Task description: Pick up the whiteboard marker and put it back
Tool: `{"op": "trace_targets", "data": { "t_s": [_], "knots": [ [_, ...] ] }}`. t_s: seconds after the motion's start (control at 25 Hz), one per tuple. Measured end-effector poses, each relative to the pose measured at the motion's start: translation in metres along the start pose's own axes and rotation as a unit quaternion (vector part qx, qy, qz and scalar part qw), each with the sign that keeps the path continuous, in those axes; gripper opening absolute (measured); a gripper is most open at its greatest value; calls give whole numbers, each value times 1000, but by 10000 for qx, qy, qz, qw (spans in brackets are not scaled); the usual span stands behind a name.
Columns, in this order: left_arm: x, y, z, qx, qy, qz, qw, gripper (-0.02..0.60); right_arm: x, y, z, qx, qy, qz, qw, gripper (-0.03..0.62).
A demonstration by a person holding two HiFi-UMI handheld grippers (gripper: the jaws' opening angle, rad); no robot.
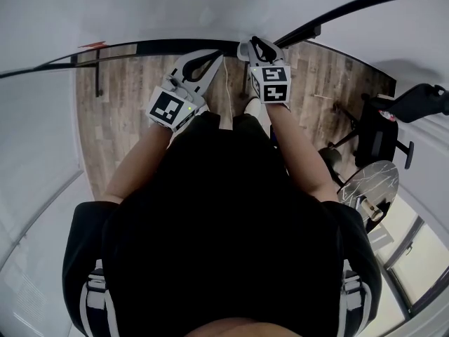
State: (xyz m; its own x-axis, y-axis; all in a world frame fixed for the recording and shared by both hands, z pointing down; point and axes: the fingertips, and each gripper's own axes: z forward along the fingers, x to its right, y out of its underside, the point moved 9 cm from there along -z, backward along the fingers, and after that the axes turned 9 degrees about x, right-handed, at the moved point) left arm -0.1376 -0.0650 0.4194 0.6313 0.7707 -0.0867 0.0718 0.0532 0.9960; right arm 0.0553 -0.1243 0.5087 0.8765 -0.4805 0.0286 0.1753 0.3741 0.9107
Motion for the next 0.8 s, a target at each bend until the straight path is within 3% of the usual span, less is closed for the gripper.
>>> {"op": "trace_targets", "data": {
  "t_s": [0.12, 0.28, 0.56, 0.68, 0.8],
  "knots": [
    [2, 0, -3, -177, -53, 12, 9998, 3, -1, -5, -7, 85, -49, -29, 9999, 61],
    [5, -3, -2, 104, -68, 46, 9999, 3, -1, -9, -15, 184, -112, -24, 9998, 61],
    [10, -9, 0, 59, -106, 80, 9999, 3, -1, -23, -28, 469, -241, -89, 9986, 61],
    [11, -10, 2, 229, -154, 125, 9995, 3, 0, -30, -34, 644, -298, -118, 9974, 62],
    [11, -13, 0, 29, -204, 148, 9997, 3, 0, -38, -39, 838, -369, -146, 9957, 61]
  ]
}}
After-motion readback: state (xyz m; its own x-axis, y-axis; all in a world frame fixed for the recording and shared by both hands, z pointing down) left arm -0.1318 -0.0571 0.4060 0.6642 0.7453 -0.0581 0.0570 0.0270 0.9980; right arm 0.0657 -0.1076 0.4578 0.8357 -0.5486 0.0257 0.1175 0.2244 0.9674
